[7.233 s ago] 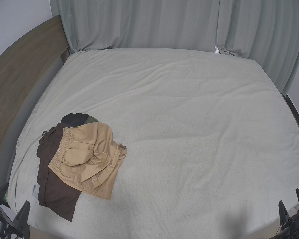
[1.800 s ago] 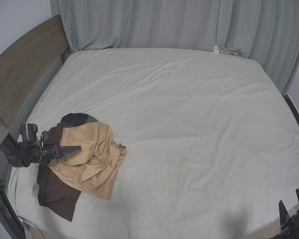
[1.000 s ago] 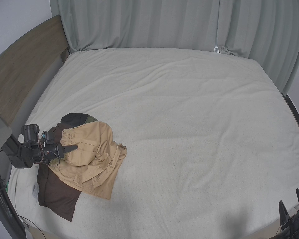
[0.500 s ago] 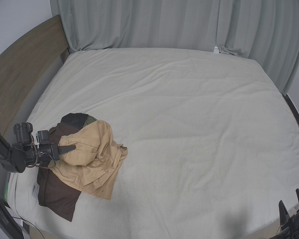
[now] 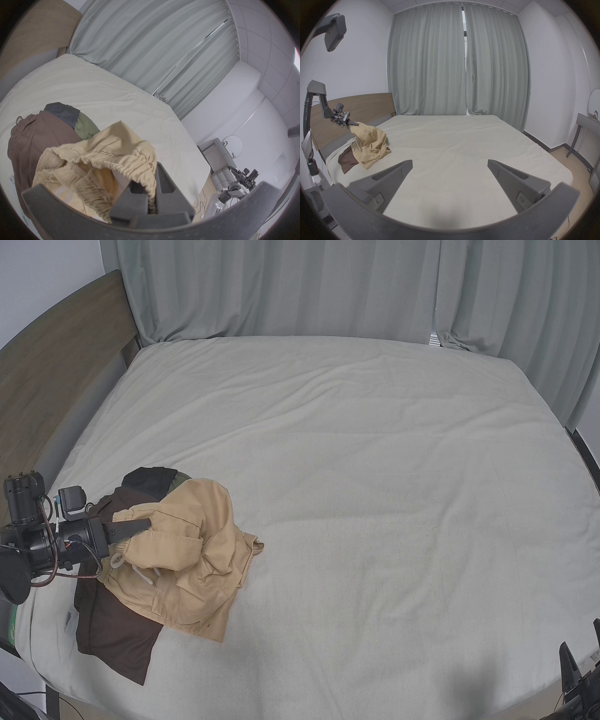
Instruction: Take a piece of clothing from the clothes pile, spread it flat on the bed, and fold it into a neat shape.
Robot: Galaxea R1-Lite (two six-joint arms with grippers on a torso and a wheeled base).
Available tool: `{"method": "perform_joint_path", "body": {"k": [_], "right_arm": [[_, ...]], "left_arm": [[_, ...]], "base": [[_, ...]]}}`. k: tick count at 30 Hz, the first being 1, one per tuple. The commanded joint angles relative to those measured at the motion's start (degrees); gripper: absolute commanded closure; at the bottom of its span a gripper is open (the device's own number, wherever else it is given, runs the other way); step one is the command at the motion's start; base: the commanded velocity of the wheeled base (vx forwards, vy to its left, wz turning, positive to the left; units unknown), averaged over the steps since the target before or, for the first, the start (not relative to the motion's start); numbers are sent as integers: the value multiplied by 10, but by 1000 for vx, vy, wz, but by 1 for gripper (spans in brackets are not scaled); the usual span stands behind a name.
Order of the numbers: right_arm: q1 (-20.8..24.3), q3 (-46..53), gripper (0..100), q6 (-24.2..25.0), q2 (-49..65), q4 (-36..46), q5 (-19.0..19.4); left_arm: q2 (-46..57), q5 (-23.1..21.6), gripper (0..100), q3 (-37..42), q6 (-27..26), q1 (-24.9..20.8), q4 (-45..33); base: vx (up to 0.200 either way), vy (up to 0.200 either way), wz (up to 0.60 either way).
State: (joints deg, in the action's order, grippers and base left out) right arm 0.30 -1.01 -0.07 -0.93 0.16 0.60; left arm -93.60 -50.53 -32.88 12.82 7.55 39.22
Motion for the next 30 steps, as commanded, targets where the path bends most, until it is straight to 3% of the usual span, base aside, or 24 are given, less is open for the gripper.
{"method": "perform_joint_path", "body": {"k": [1, 13, 17, 23, 30], "right_arm": [[0, 10, 0, 0, 9, 0, 0], [0, 10, 0, 0, 9, 0, 0], [0, 10, 0, 0, 9, 0, 0], [0, 10, 0, 0, 9, 0, 0], [0, 10, 0, 0, 9, 0, 0]], "left_arm": [[56, 12, 100, 19, 10, -11, 1], [66, 21, 100, 62, 12, -45, 0], [73, 38, 100, 62, 45, -72, 0], [86, 120, 100, 54, 132, -148, 24], [77, 215, 100, 54, 240, -235, 130]], "base": [[0, 0, 0], [0, 0, 0], [0, 0, 0], [0, 0, 0], [0, 0, 0]]}}
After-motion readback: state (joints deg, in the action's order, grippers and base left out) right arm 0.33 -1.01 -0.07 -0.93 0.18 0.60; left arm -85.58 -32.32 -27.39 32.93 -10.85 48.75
